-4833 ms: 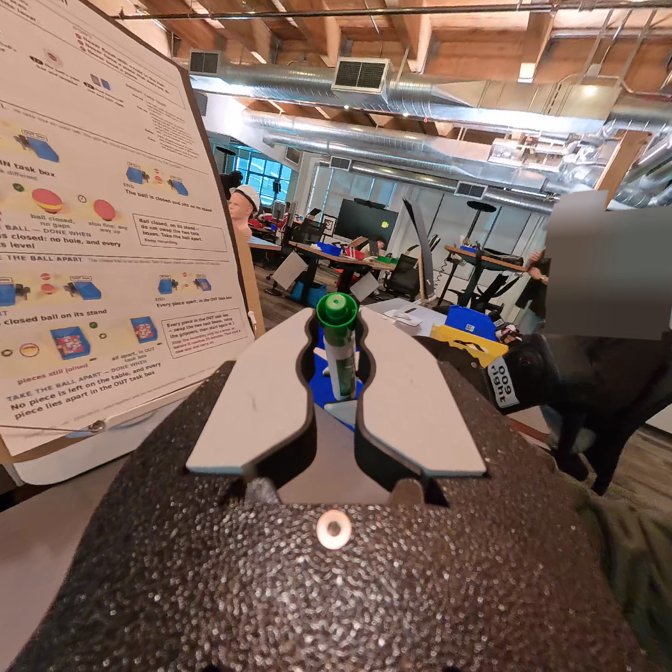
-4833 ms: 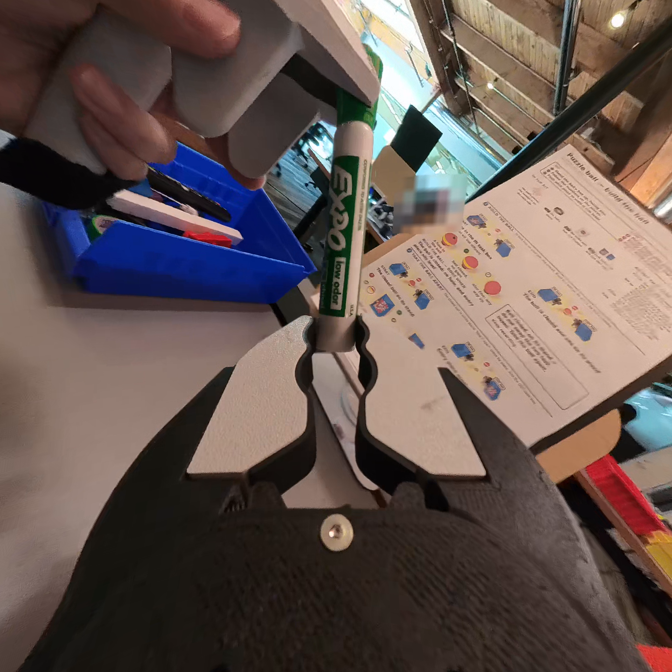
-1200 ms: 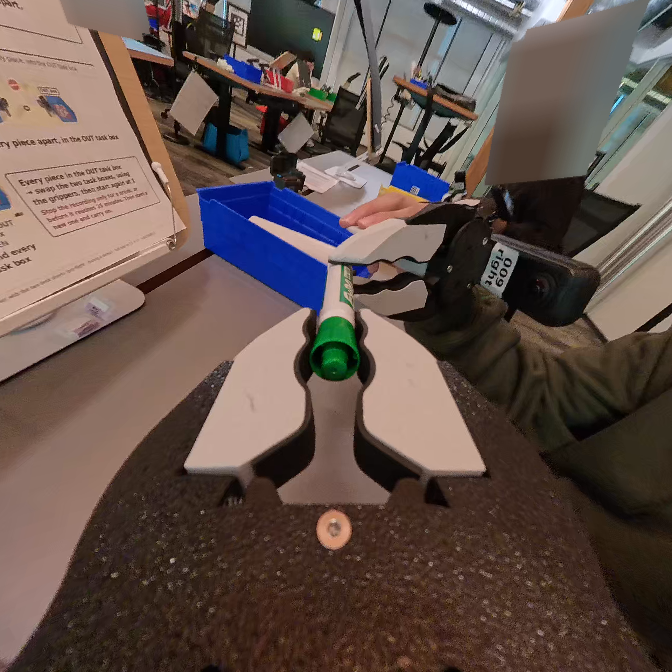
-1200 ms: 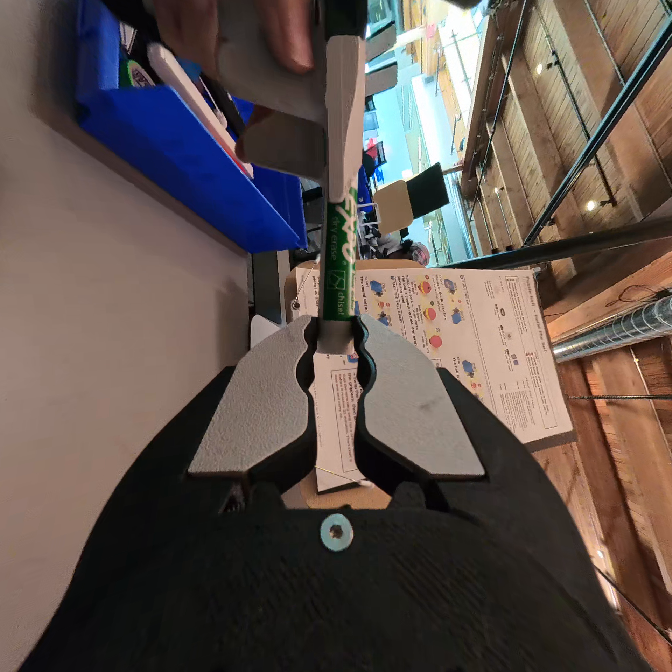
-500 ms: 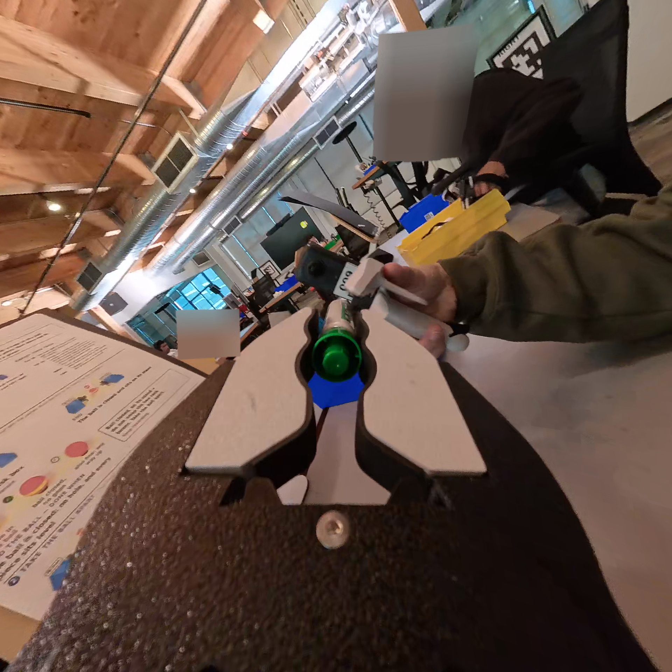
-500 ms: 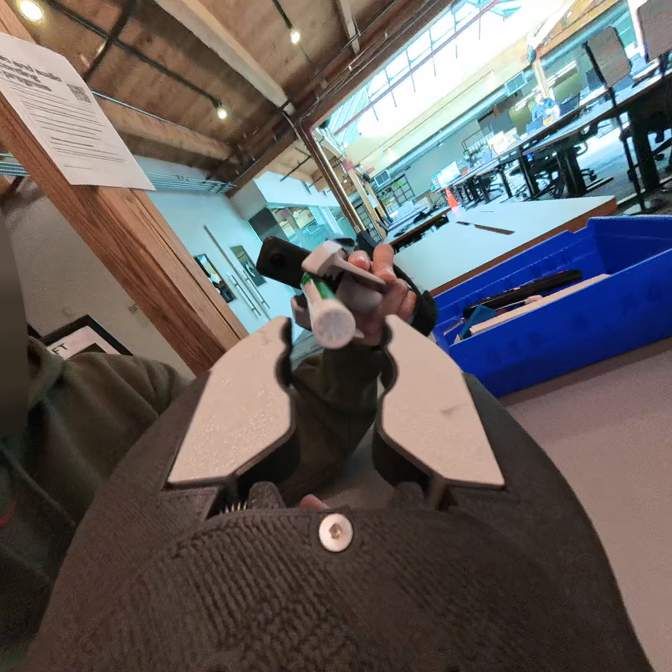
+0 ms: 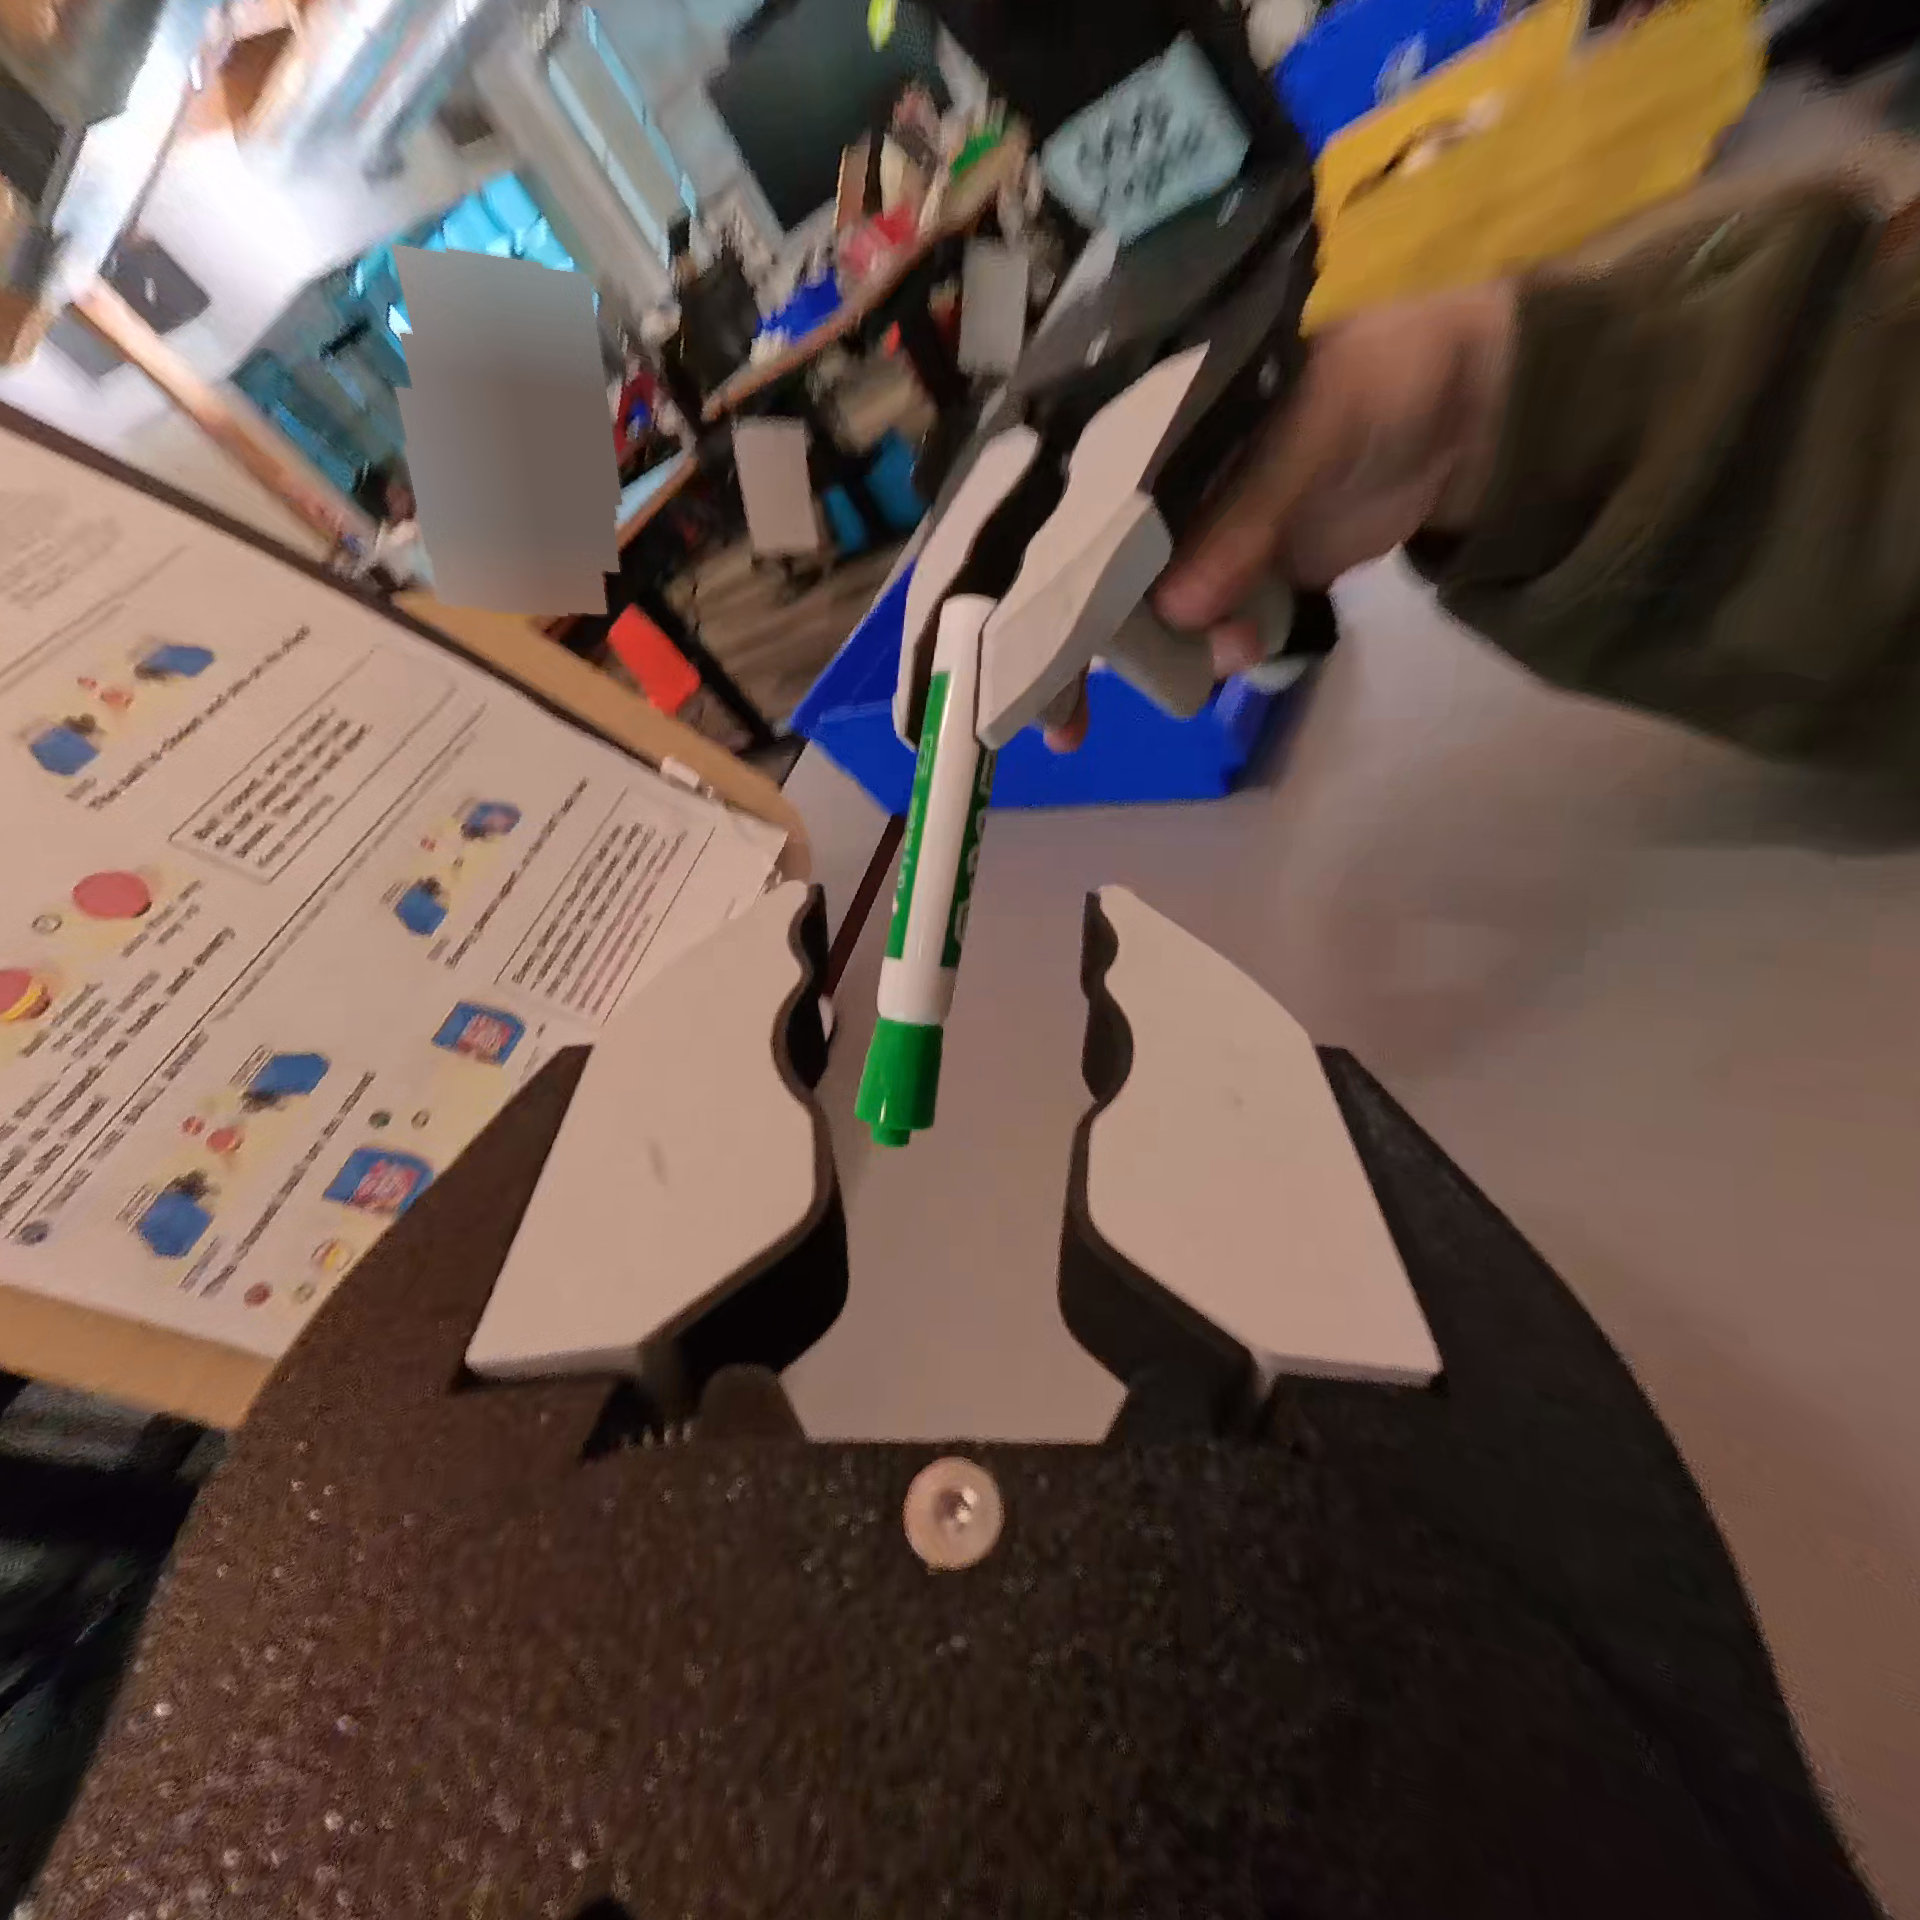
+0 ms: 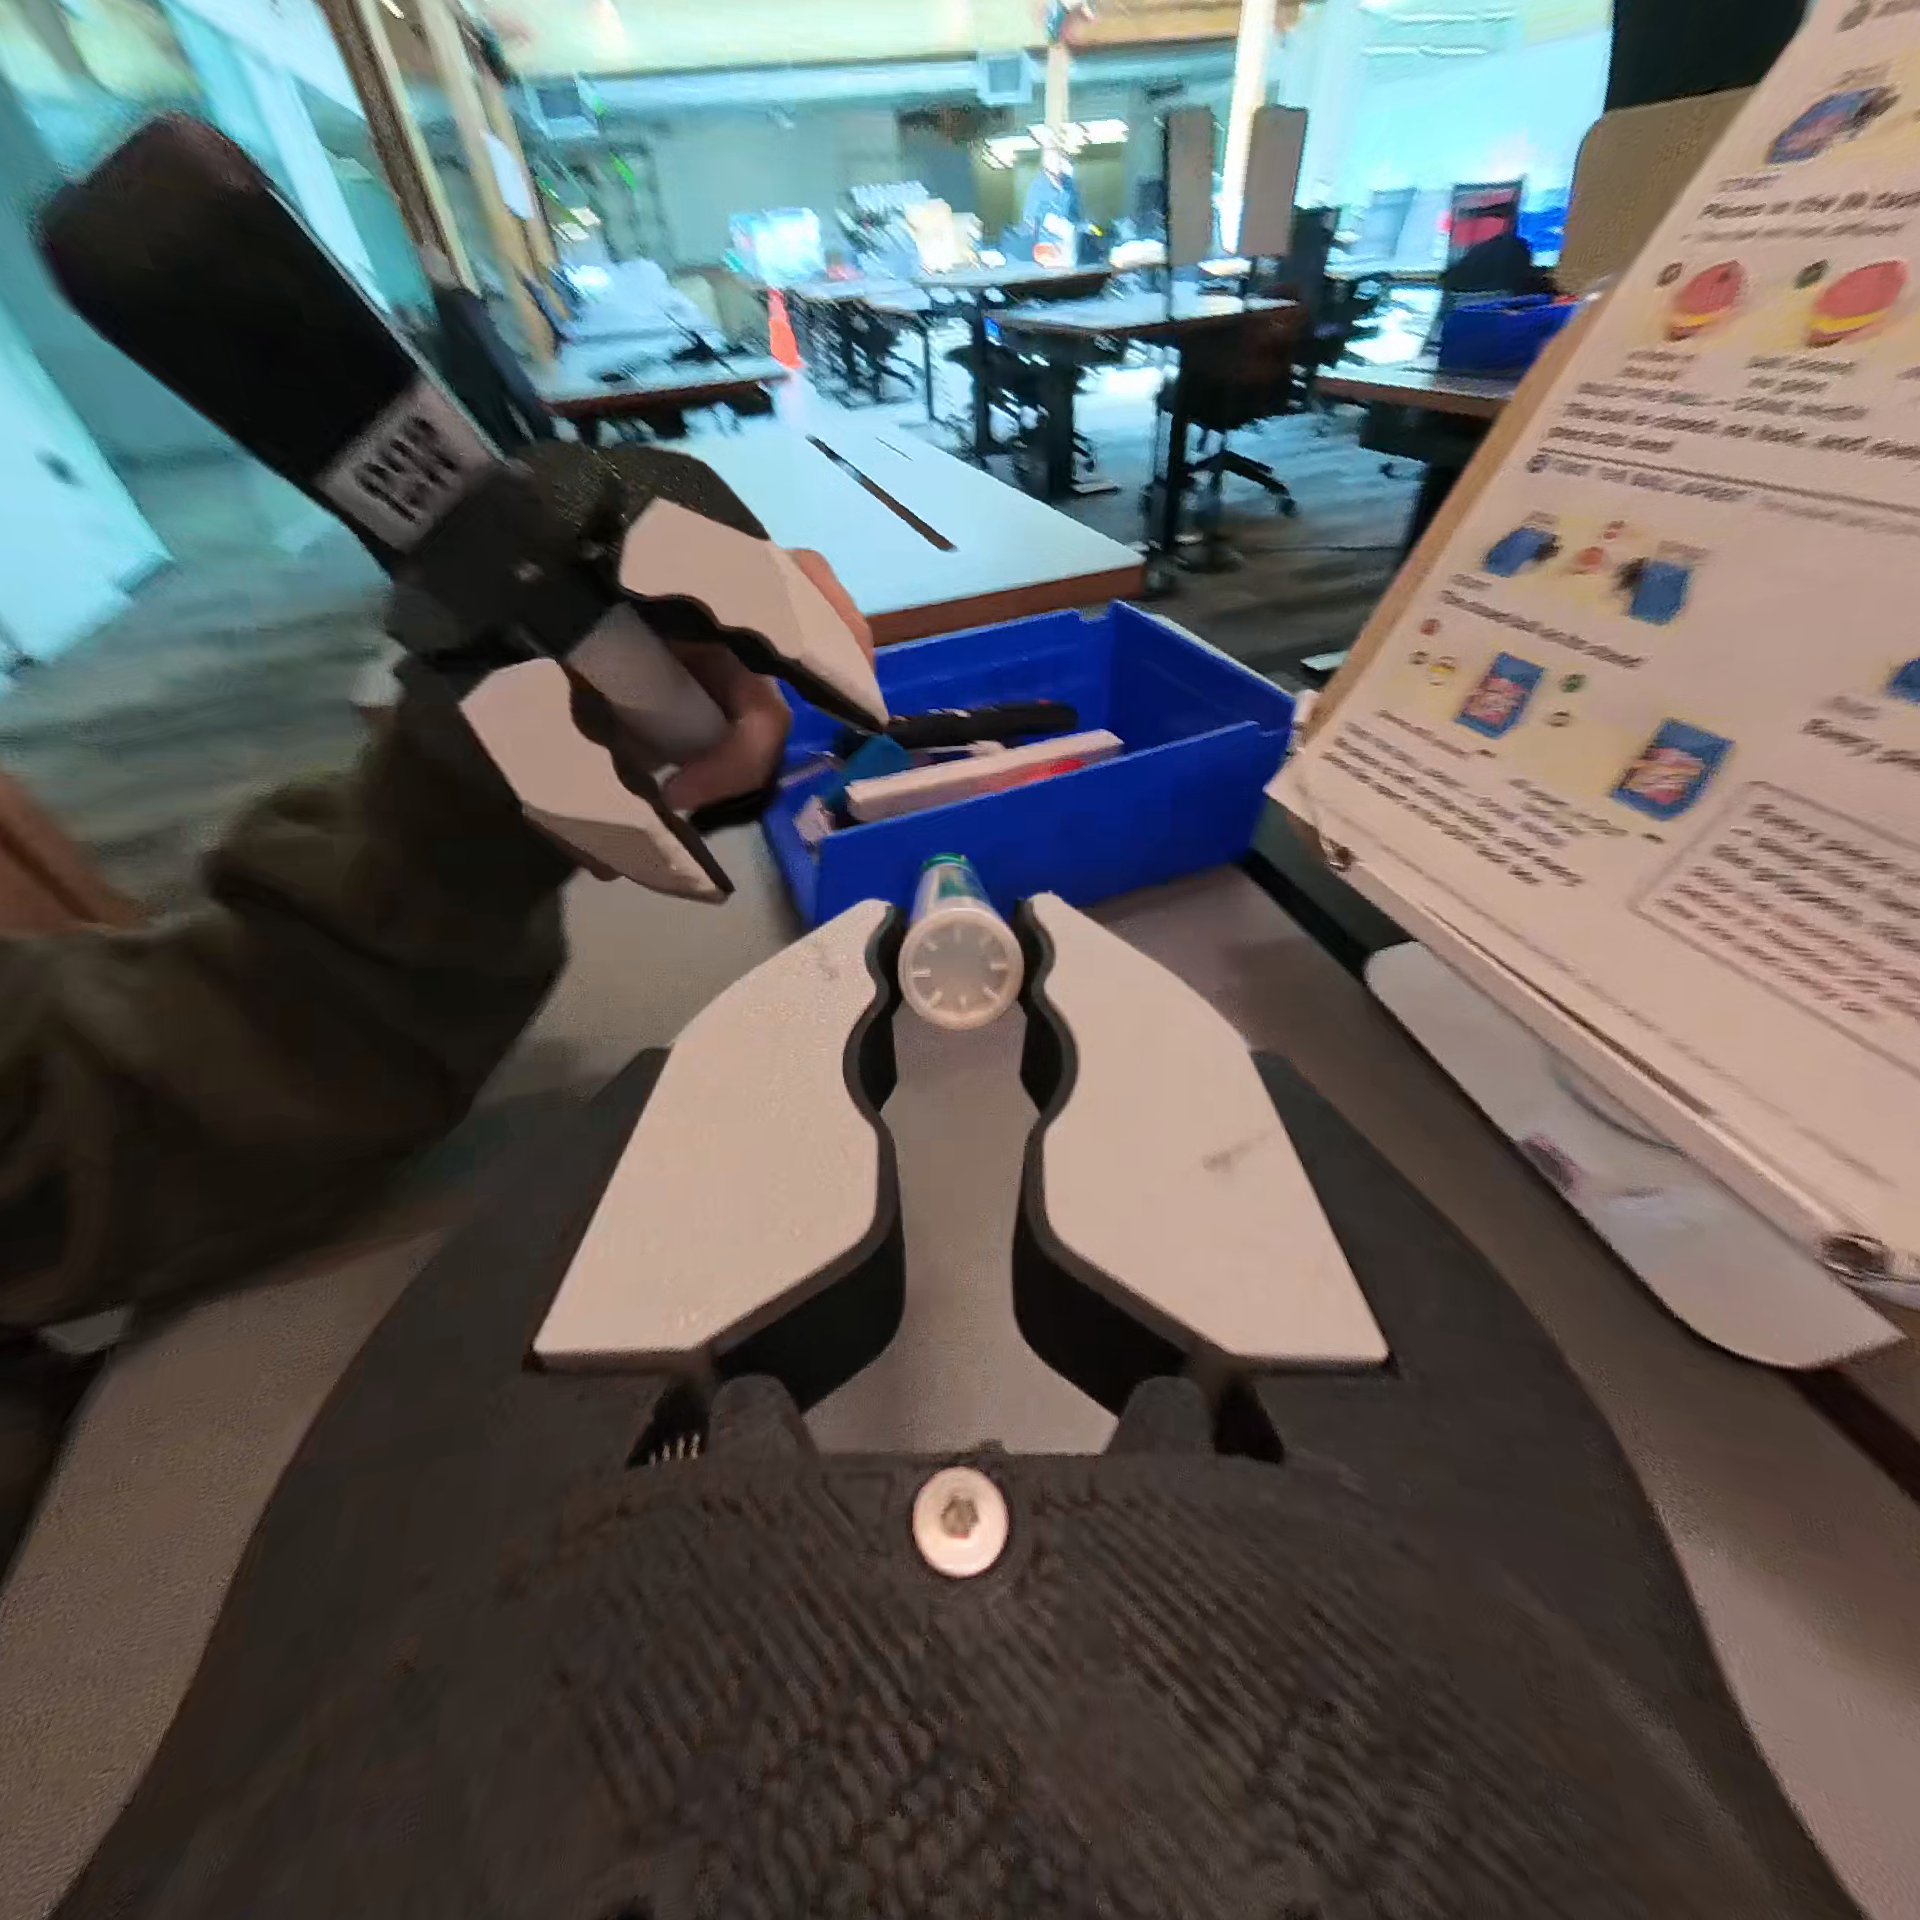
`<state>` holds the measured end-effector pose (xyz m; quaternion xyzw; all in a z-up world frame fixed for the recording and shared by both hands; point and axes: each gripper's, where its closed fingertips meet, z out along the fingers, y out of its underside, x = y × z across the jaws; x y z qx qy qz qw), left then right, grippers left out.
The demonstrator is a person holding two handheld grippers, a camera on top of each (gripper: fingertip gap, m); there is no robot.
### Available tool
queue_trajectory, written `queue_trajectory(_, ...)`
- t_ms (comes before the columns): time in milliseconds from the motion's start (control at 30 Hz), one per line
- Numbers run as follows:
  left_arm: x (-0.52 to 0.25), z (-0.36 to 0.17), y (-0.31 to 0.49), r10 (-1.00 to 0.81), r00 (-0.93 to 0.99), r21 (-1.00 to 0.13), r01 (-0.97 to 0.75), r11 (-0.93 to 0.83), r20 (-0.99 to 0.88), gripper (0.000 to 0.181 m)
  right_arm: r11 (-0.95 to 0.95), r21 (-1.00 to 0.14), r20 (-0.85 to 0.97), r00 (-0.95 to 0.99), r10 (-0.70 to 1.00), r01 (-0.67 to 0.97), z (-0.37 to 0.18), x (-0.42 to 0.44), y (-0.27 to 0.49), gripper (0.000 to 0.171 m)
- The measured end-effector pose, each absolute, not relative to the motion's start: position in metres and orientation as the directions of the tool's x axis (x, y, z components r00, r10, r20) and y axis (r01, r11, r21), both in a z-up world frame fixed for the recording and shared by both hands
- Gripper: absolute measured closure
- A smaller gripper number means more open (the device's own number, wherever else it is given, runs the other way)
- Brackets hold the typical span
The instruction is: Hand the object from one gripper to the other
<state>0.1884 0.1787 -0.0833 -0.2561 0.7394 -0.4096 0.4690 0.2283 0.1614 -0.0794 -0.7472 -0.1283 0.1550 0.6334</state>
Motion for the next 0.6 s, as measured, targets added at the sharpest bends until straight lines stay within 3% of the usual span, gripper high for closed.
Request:
queue_trajectory(200,0.219,-0.113,0.176,-0.689,-0.363,-0.685,-0.164,0.710,-0.627,0.153,-0.256,-0.962,0.004,0.949,0.317,0.090,-0.091,0.219,0.172,0.151)
queue_trajectory(367,0.232,-0.111,0.176,-0.738,-0.304,-0.719,-0.194,0.667,-0.602,0.164,-0.221,-0.973,-0.006,0.955,0.298,0.063,-0.087,0.223,0.173,0.151)
queue_trajectory(433,0.235,-0.103,0.178,-0.816,-0.280,-0.814,-0.160,0.559,-0.505,0.164,-0.158,-0.987,-0.029,0.952,0.305,0.021,-0.077,0.225,0.170,0.148)
queue_trajectory(467,0.235,-0.097,0.182,-0.864,-0.260,-0.868,-0.143,0.476,-0.431,0.164,-0.117,-0.993,-0.036,0.950,0.309,0.001,-0.070,0.226,0.169,0.137)
queue_trajectory(500,0.235,-0.089,0.186,-0.909,-0.244,-0.921,-0.112,0.373,-0.338,0.164,-0.083,-0.996,-0.032,0.951,0.309,-0.006,-0.066,0.228,0.167,0.126)
queue_trajectory(600,0.228,-0.058,0.193,-0.959,-0.282,-1.000,0.029,0.003,-0.011,0.164,-0.076,-0.996,0.027,0.953,0.301,0.052,-0.072,0.233,0.167,0.119)
